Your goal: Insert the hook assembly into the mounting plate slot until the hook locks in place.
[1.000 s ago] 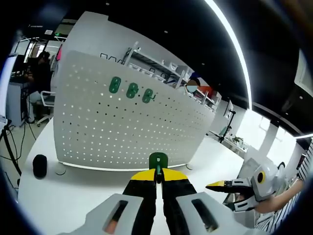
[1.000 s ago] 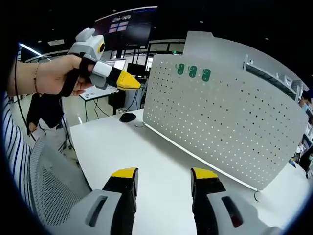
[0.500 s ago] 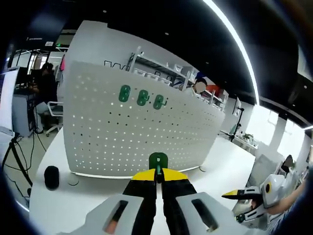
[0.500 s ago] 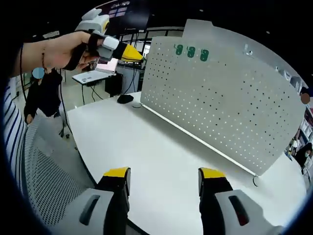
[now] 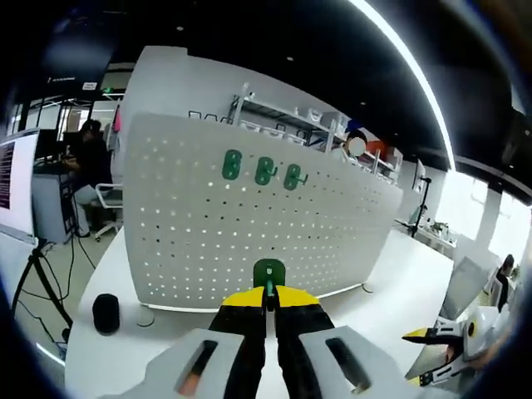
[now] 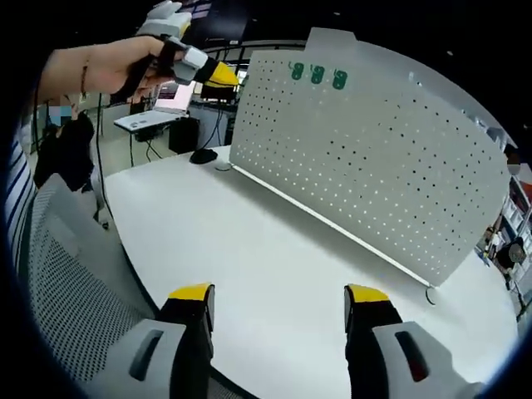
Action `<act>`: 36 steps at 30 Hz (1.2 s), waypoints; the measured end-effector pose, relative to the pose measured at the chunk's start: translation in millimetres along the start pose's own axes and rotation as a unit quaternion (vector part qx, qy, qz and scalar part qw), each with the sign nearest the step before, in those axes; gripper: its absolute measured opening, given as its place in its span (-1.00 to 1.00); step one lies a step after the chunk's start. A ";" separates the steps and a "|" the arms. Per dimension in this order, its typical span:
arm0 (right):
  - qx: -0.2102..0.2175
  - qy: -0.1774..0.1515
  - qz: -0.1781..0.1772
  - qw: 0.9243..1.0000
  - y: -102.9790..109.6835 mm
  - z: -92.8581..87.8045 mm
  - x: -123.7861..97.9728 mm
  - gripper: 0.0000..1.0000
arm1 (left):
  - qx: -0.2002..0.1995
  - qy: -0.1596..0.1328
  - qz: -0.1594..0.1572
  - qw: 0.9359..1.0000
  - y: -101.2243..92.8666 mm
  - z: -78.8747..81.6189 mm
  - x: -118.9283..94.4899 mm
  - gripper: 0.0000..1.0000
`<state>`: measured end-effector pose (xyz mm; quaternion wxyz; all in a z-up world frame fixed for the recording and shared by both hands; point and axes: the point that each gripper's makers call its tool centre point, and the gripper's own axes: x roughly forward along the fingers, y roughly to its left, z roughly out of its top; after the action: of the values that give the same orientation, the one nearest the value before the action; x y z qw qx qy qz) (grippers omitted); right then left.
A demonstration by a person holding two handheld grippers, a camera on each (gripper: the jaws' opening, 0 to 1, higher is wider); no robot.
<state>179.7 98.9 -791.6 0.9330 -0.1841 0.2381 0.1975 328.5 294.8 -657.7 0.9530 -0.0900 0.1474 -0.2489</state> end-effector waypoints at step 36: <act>0.016 -0.005 0.009 1.000 2.6 1.3 4.3 0.18 | 0.048 -0.094 0.123 0.987 52.4 65.1 49.3 -0.97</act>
<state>182.5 102.9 -793.4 0.9351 -0.1660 0.2384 0.2029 414.2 321.5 -620.9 0.9892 -0.0489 0.0546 -0.1271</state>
